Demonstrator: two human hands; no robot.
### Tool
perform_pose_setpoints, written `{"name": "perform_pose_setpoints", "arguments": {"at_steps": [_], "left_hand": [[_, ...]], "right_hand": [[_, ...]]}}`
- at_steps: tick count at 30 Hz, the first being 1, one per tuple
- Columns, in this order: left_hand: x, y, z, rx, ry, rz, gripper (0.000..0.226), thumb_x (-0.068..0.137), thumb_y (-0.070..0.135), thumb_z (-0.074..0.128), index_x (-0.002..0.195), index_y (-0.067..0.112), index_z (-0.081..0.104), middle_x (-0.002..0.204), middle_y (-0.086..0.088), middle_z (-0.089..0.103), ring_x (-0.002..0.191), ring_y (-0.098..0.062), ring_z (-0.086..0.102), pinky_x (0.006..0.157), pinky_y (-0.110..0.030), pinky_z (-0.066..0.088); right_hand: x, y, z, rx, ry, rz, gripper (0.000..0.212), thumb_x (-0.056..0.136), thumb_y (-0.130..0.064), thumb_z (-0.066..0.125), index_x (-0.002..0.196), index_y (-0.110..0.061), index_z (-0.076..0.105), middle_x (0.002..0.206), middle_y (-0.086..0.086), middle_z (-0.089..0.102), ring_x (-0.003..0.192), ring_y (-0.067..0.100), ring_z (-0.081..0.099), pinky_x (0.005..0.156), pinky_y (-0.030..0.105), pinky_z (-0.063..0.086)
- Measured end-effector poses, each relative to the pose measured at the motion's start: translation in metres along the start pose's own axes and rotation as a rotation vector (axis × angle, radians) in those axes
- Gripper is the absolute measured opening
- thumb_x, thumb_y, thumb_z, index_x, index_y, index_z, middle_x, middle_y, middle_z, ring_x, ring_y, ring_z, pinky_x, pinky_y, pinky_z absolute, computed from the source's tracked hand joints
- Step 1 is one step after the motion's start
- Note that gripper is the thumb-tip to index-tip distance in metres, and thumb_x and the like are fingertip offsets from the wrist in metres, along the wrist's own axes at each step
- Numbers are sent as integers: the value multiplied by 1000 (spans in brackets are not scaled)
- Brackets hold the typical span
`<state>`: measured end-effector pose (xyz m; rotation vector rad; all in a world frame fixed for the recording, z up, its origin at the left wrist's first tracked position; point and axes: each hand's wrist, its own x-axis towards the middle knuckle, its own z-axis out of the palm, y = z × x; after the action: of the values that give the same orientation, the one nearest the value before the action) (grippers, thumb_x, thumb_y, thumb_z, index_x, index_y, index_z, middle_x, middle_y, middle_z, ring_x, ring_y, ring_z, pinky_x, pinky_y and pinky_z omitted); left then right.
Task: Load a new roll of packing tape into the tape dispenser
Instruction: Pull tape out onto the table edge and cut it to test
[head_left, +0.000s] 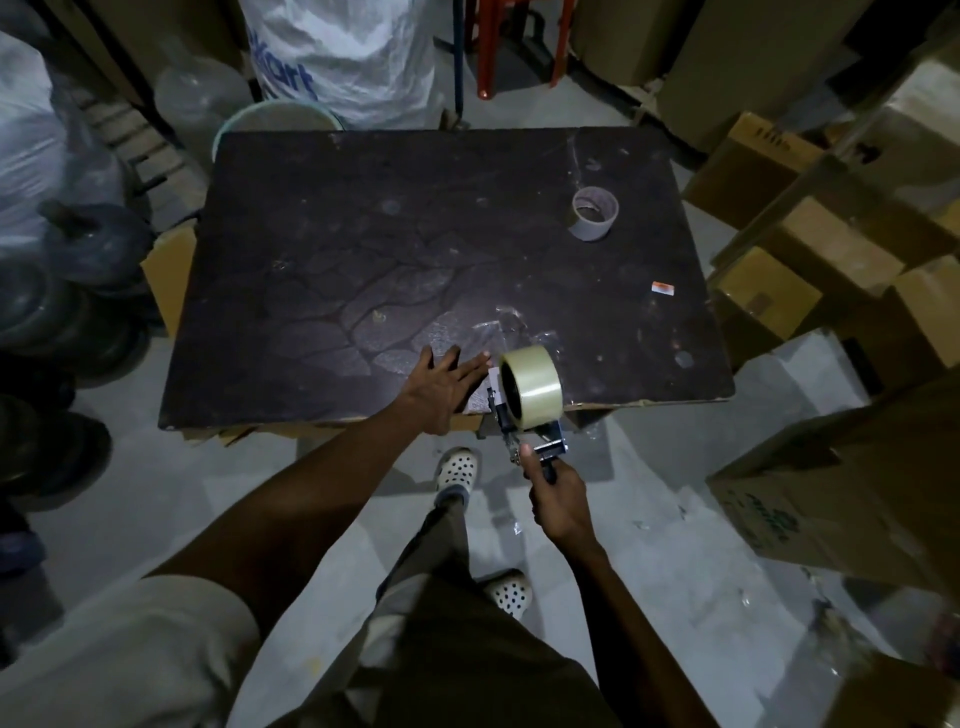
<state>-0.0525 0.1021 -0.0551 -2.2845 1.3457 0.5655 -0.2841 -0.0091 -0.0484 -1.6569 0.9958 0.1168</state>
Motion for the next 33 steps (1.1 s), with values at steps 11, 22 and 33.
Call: {"name": "perform_pose_setpoints", "arguments": {"at_steps": [11,22,33], "left_hand": [[-9,22,19,-71,41,22,126,76,27,78,158,32,-18,168,-3,-20,153,-43,0,116,-66,19],[-12,25,12,-173,26,-13,114,81,22,74,160,35,-8,169,4,-16,154,-38,-2,115,-65,21],[-2,16,15,-308,35,-12,105,82,19,70,158,47,3,169,13,-8,154,-32,3,113,-62,21]], "right_hand": [[-51,26,-25,100,12,39,81,84,-84,56,85,-4,66,53,-4,48,46,9,44,50,27,38],[-55,19,-19,196,7,106,56,99,-60,59,80,-7,63,52,-2,46,44,10,42,44,24,35],[-67,38,-23,119,39,85,90,77,-91,59,84,-1,65,52,-4,47,46,13,42,52,30,36]]}}
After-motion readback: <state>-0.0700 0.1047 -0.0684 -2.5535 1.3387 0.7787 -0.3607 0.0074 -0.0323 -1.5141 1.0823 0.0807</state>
